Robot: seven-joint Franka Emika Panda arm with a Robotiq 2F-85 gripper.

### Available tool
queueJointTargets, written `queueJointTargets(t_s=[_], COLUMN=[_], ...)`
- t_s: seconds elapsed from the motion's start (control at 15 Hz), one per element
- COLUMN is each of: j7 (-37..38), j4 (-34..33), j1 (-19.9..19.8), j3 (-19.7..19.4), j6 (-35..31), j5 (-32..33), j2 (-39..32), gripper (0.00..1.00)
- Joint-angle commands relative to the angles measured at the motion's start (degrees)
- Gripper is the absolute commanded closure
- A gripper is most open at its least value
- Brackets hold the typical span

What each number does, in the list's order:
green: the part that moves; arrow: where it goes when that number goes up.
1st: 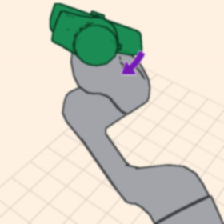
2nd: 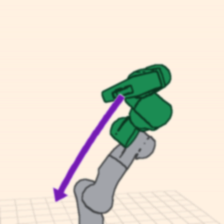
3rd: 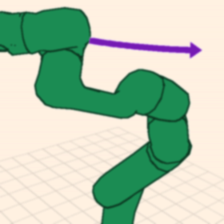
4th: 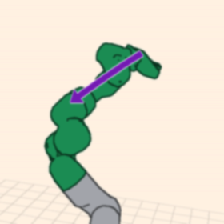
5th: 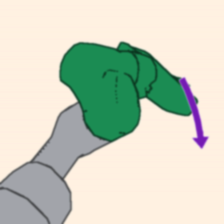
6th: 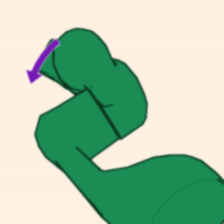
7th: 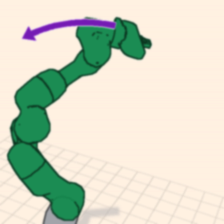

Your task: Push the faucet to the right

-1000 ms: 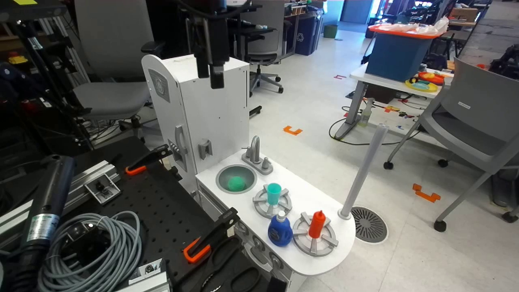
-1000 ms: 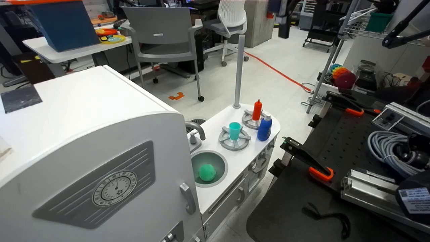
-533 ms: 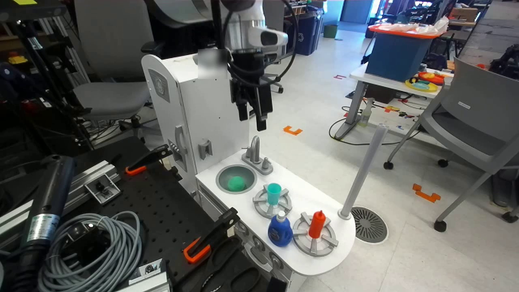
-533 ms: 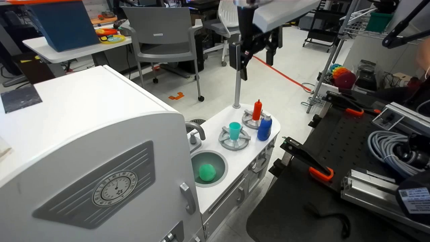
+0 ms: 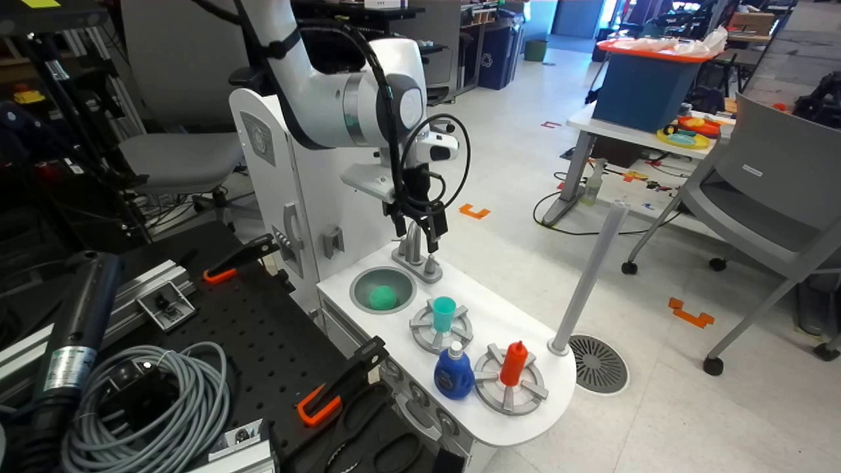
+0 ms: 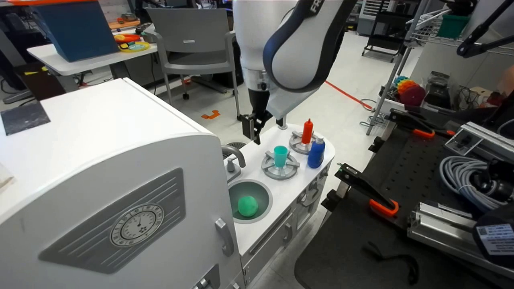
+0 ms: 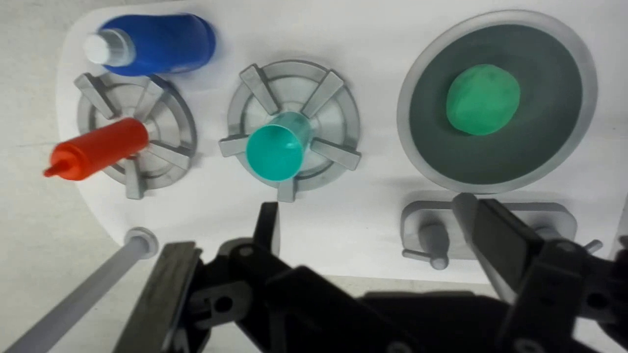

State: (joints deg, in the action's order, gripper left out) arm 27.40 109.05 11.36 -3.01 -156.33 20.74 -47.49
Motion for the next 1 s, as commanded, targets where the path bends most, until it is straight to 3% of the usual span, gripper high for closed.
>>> queueJointTargets(t_s=[0.0, 0.4, 0.93], j7=[-5.92, -10.41, -10.52], j4=[-7.48, -17.84, -27.14], j1=[3.78, 7.73, 8.18], j3=[-1.11, -2.73, -7.34], j6=[-3.26, -3.24, -2.63], j5=[-3.07, -5.51, -6.56], j2=[-7.62, -16.29, -22.93], gripper=[0.00, 0.00, 0.00])
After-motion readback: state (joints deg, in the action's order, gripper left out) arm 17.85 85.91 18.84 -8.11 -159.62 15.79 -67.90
